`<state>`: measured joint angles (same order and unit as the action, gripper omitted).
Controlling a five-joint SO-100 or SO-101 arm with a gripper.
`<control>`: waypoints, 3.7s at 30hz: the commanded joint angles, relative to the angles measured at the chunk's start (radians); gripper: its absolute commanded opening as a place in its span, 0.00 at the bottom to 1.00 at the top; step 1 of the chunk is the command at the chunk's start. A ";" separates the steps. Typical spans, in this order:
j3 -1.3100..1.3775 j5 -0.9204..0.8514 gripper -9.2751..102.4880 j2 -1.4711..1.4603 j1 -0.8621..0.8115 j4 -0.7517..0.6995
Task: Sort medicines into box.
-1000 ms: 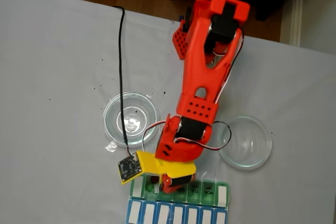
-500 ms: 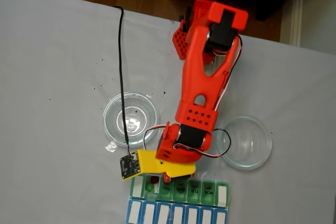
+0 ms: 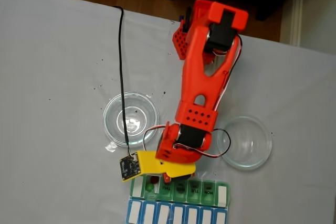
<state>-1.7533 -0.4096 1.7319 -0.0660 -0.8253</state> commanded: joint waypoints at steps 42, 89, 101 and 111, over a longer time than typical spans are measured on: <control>0.071 0.043 0.09 0.153 -0.063 0.365; 0.021 -0.072 0.09 0.133 -0.035 0.195; -0.110 -0.032 0.09 0.229 -0.037 0.399; -0.138 -0.031 0.09 0.242 -0.032 0.456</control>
<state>-1.9129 -0.4449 1.8484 -0.0951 -0.3958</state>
